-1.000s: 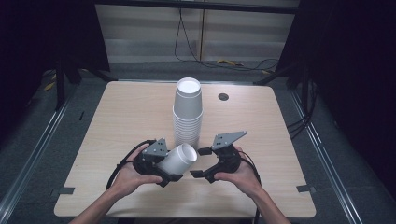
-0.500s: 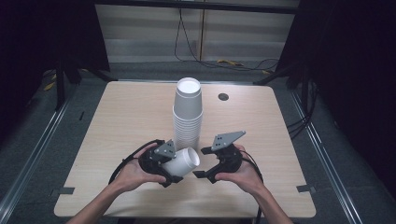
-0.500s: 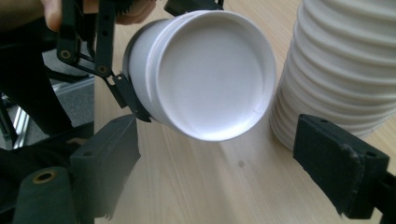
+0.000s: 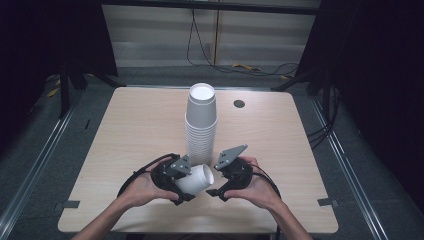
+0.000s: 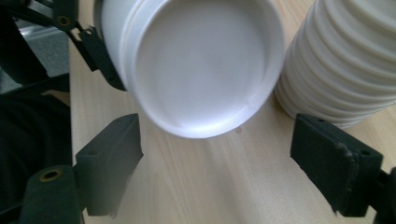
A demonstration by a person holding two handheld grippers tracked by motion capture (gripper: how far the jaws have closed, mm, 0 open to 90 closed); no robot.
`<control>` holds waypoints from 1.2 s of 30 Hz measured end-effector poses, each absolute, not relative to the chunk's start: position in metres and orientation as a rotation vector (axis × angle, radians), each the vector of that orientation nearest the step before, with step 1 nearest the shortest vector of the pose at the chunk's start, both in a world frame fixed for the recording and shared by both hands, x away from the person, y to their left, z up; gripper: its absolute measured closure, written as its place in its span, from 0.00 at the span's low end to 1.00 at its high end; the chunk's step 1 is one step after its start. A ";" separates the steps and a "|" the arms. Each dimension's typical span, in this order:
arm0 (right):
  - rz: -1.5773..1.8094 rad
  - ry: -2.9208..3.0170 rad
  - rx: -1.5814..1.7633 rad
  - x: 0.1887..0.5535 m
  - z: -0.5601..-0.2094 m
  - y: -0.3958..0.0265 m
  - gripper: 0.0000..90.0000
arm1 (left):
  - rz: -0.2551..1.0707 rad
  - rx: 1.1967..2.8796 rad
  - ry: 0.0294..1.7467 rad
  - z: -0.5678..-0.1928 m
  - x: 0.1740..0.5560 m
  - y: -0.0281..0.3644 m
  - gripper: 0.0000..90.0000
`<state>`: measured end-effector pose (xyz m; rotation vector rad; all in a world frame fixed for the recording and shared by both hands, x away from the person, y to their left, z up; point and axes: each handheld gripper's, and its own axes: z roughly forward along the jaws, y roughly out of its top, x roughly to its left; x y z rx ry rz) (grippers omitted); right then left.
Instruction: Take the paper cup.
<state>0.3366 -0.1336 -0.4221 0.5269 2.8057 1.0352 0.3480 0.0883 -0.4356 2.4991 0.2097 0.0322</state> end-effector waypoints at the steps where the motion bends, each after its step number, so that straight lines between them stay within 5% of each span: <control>1: 1.030 2.809 0.526 0.336 -0.422 -0.133 0.20 | 0.030 2.507 0.204 -0.435 0.348 0.087 0.17; 36: 0.852 3.007 0.315 0.332 -0.432 -0.107 0.19 | 0.023 2.603 0.104 -0.451 0.336 0.069 0.17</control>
